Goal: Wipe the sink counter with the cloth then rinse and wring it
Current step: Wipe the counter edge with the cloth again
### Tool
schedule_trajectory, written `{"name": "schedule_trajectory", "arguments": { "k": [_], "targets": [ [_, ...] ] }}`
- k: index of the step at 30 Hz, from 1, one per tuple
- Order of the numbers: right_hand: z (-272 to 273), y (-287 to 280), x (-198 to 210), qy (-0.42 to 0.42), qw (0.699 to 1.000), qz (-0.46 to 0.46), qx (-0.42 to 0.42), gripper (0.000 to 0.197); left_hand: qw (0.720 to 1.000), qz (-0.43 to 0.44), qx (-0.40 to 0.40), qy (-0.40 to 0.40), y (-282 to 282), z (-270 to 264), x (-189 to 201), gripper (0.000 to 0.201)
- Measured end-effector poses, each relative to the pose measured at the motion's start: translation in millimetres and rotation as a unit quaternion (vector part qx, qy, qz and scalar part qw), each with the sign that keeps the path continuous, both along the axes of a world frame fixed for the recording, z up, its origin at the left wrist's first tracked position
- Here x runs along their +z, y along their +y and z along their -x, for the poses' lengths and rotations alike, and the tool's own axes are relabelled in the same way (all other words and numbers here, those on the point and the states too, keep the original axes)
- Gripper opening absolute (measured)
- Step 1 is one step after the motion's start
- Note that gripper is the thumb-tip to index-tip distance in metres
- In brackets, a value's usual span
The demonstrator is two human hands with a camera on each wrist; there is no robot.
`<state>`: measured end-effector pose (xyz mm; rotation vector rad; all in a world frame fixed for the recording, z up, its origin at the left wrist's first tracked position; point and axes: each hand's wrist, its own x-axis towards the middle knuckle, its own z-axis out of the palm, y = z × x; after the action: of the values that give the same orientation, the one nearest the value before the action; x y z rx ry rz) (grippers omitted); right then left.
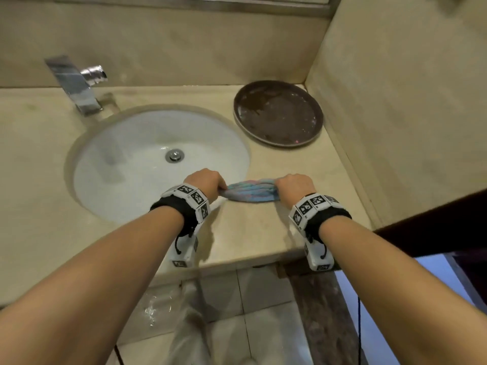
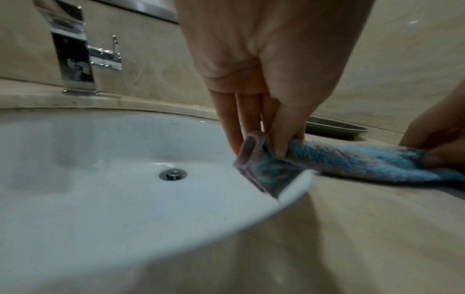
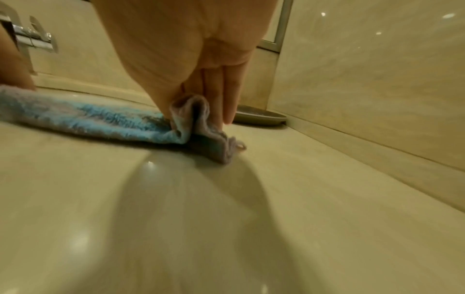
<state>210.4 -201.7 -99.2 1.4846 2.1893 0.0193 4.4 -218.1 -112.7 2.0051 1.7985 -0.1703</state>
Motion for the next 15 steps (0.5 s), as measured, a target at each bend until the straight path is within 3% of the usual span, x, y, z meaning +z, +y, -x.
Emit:
{"name": "schedule_trajectory", "arguments": {
  "k": [9,15],
  "targets": [
    [103.7,116.4,32.7,0.058,0.998,-0.019,0.005,0.022,0.999,-0.035,0.02,0.008,109.4,108.0,21.0,0.033],
    [147.0,191.7,61.0,0.163,0.978,-0.132,-0.006,0.022,0.981,-0.175,0.08,-0.024,169.3,154.6,54.8,0.034]
  ]
}}
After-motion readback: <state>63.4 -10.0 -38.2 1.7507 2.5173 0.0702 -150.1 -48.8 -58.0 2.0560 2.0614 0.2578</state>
